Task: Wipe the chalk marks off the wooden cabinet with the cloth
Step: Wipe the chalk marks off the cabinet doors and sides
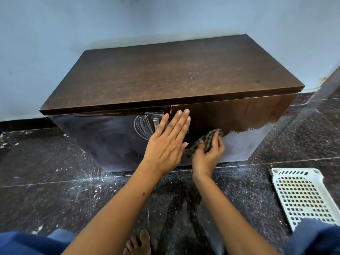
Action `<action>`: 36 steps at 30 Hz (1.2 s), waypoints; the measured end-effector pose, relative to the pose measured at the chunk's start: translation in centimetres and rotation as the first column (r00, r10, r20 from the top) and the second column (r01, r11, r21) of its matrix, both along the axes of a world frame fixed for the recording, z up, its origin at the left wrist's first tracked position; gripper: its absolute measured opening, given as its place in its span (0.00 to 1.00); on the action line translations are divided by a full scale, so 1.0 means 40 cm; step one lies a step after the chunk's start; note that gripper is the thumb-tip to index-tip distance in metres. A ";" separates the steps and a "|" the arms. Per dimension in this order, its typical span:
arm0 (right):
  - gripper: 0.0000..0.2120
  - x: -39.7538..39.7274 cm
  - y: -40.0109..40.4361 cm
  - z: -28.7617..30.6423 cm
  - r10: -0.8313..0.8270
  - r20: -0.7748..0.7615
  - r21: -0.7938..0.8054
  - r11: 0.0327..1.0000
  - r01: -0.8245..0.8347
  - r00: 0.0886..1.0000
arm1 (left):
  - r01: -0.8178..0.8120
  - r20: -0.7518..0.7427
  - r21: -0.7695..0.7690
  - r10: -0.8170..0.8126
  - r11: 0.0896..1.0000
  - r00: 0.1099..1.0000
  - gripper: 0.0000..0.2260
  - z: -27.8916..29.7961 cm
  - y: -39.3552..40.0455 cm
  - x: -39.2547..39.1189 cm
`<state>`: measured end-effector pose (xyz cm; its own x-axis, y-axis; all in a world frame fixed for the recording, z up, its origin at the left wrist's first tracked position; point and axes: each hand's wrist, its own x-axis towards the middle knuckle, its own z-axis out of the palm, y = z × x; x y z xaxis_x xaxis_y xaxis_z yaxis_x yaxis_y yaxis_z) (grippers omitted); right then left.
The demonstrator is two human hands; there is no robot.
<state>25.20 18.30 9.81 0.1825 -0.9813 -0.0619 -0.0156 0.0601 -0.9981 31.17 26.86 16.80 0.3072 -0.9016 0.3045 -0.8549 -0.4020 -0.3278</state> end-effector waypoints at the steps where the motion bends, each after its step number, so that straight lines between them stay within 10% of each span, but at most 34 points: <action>1: 0.26 0.008 0.006 0.009 0.001 0.007 -0.054 0.999 0.000 1.000 | -0.005 0.001 0.010 0.005 1.000 1.000 0.28 0.000 -0.002 -0.001; 9: 0.26 -0.007 -0.004 -0.020 0.023 -0.057 0.099 0.995 -0.017 0.998 | -0.024 -0.006 0.019 0.024 1.000 1.000 0.28 -0.007 0.003 0.002; 15: 0.26 0.002 0.023 -0.007 0.035 -0.059 -0.128 0.991 -0.042 0.998 | -0.004 -0.064 0.046 0.007 0.999 0.998 0.28 -0.019 -0.002 -0.002; 21: 0.26 -0.015 -0.035 -0.007 -0.038 -0.056 0.071 0.997 0.042 0.998 | 0.002 -0.095 0.030 0.001 1.000 0.996 0.28 -0.026 -0.003 -0.002; 26: 0.26 -0.004 -0.005 0.014 -0.016 -0.051 -0.200 0.980 0.006 0.999 | 0.003 -0.104 0.019 -0.001 1.000 0.995 0.28 -0.033 -0.006 -0.004; 32: 0.27 -0.041 -0.058 -0.004 -0.057 -0.125 -0.025 0.998 0.055 0.991 | 0.001 -0.112 -0.019 -0.003 1.000 0.994 0.28 -0.044 -0.007 -0.004; 36: 0.26 -0.033 -0.072 0.018 -0.065 -0.092 -0.188 0.981 0.046 0.994 | -0.034 -0.133 -0.042 0.028 0.999 0.991 0.28 -0.061 -0.019 -0.017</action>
<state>23.90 15.41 10.52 0.1294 -0.9858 0.1071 -0.1148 -0.1222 -0.9858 30.49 26.11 14.34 0.3754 -0.8775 0.2984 -0.8765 -0.4408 -0.1936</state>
